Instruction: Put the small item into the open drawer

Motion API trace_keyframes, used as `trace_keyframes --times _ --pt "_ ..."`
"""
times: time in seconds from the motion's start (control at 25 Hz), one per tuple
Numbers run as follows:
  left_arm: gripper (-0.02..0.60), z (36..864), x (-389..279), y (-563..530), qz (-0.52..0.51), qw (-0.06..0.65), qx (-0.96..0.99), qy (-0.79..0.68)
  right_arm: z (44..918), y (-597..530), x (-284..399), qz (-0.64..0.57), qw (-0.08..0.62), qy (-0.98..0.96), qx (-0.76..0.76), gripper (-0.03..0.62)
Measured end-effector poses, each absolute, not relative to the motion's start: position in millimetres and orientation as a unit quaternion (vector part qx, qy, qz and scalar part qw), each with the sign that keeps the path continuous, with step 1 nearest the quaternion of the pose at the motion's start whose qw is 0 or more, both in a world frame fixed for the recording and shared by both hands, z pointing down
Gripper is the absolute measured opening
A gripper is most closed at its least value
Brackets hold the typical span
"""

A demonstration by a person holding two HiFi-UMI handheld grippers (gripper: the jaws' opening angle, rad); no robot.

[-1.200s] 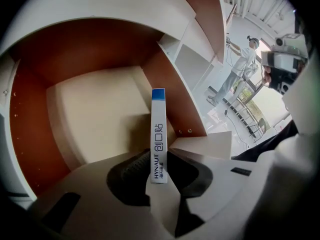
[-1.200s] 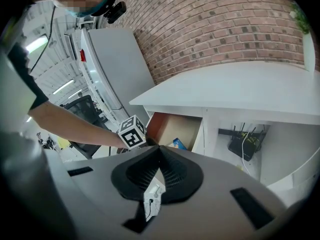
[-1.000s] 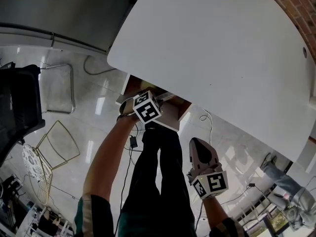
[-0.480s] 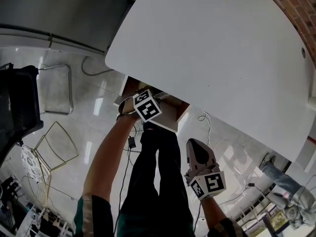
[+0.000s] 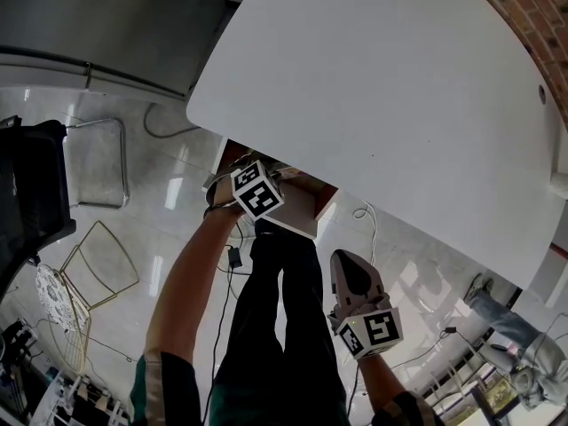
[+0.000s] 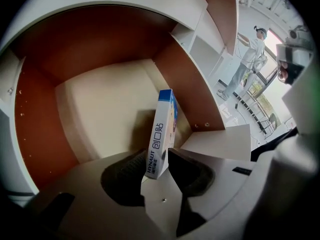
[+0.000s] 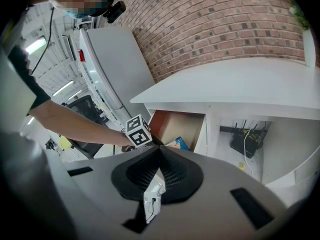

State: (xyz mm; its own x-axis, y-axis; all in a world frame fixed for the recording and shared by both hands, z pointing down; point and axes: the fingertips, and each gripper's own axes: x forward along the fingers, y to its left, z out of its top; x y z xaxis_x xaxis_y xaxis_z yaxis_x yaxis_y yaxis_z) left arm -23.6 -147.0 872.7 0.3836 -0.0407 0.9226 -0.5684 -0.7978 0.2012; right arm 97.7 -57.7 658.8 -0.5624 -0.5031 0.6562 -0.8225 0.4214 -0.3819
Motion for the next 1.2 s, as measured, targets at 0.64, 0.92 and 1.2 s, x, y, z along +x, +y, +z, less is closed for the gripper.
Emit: trace_keyframes --times 0.64,0.92,1.2 --pt "0.130 882 -48 -158 0.574 0.226 0.750 -0.239 658 -57 93 0.352 0.226 -0.810 0.410 0.023" --pt "0.107 859 -47 -161 0.547 0.210 0.770 -0.252 655 -60 89 0.345 0.218 -0.813 0.416 0.023" --pt "0.015 819 -46 -141 0.516 0.209 0.789 -0.261 652 -64 83 0.344 0.224 -0.806 0.427 0.023"
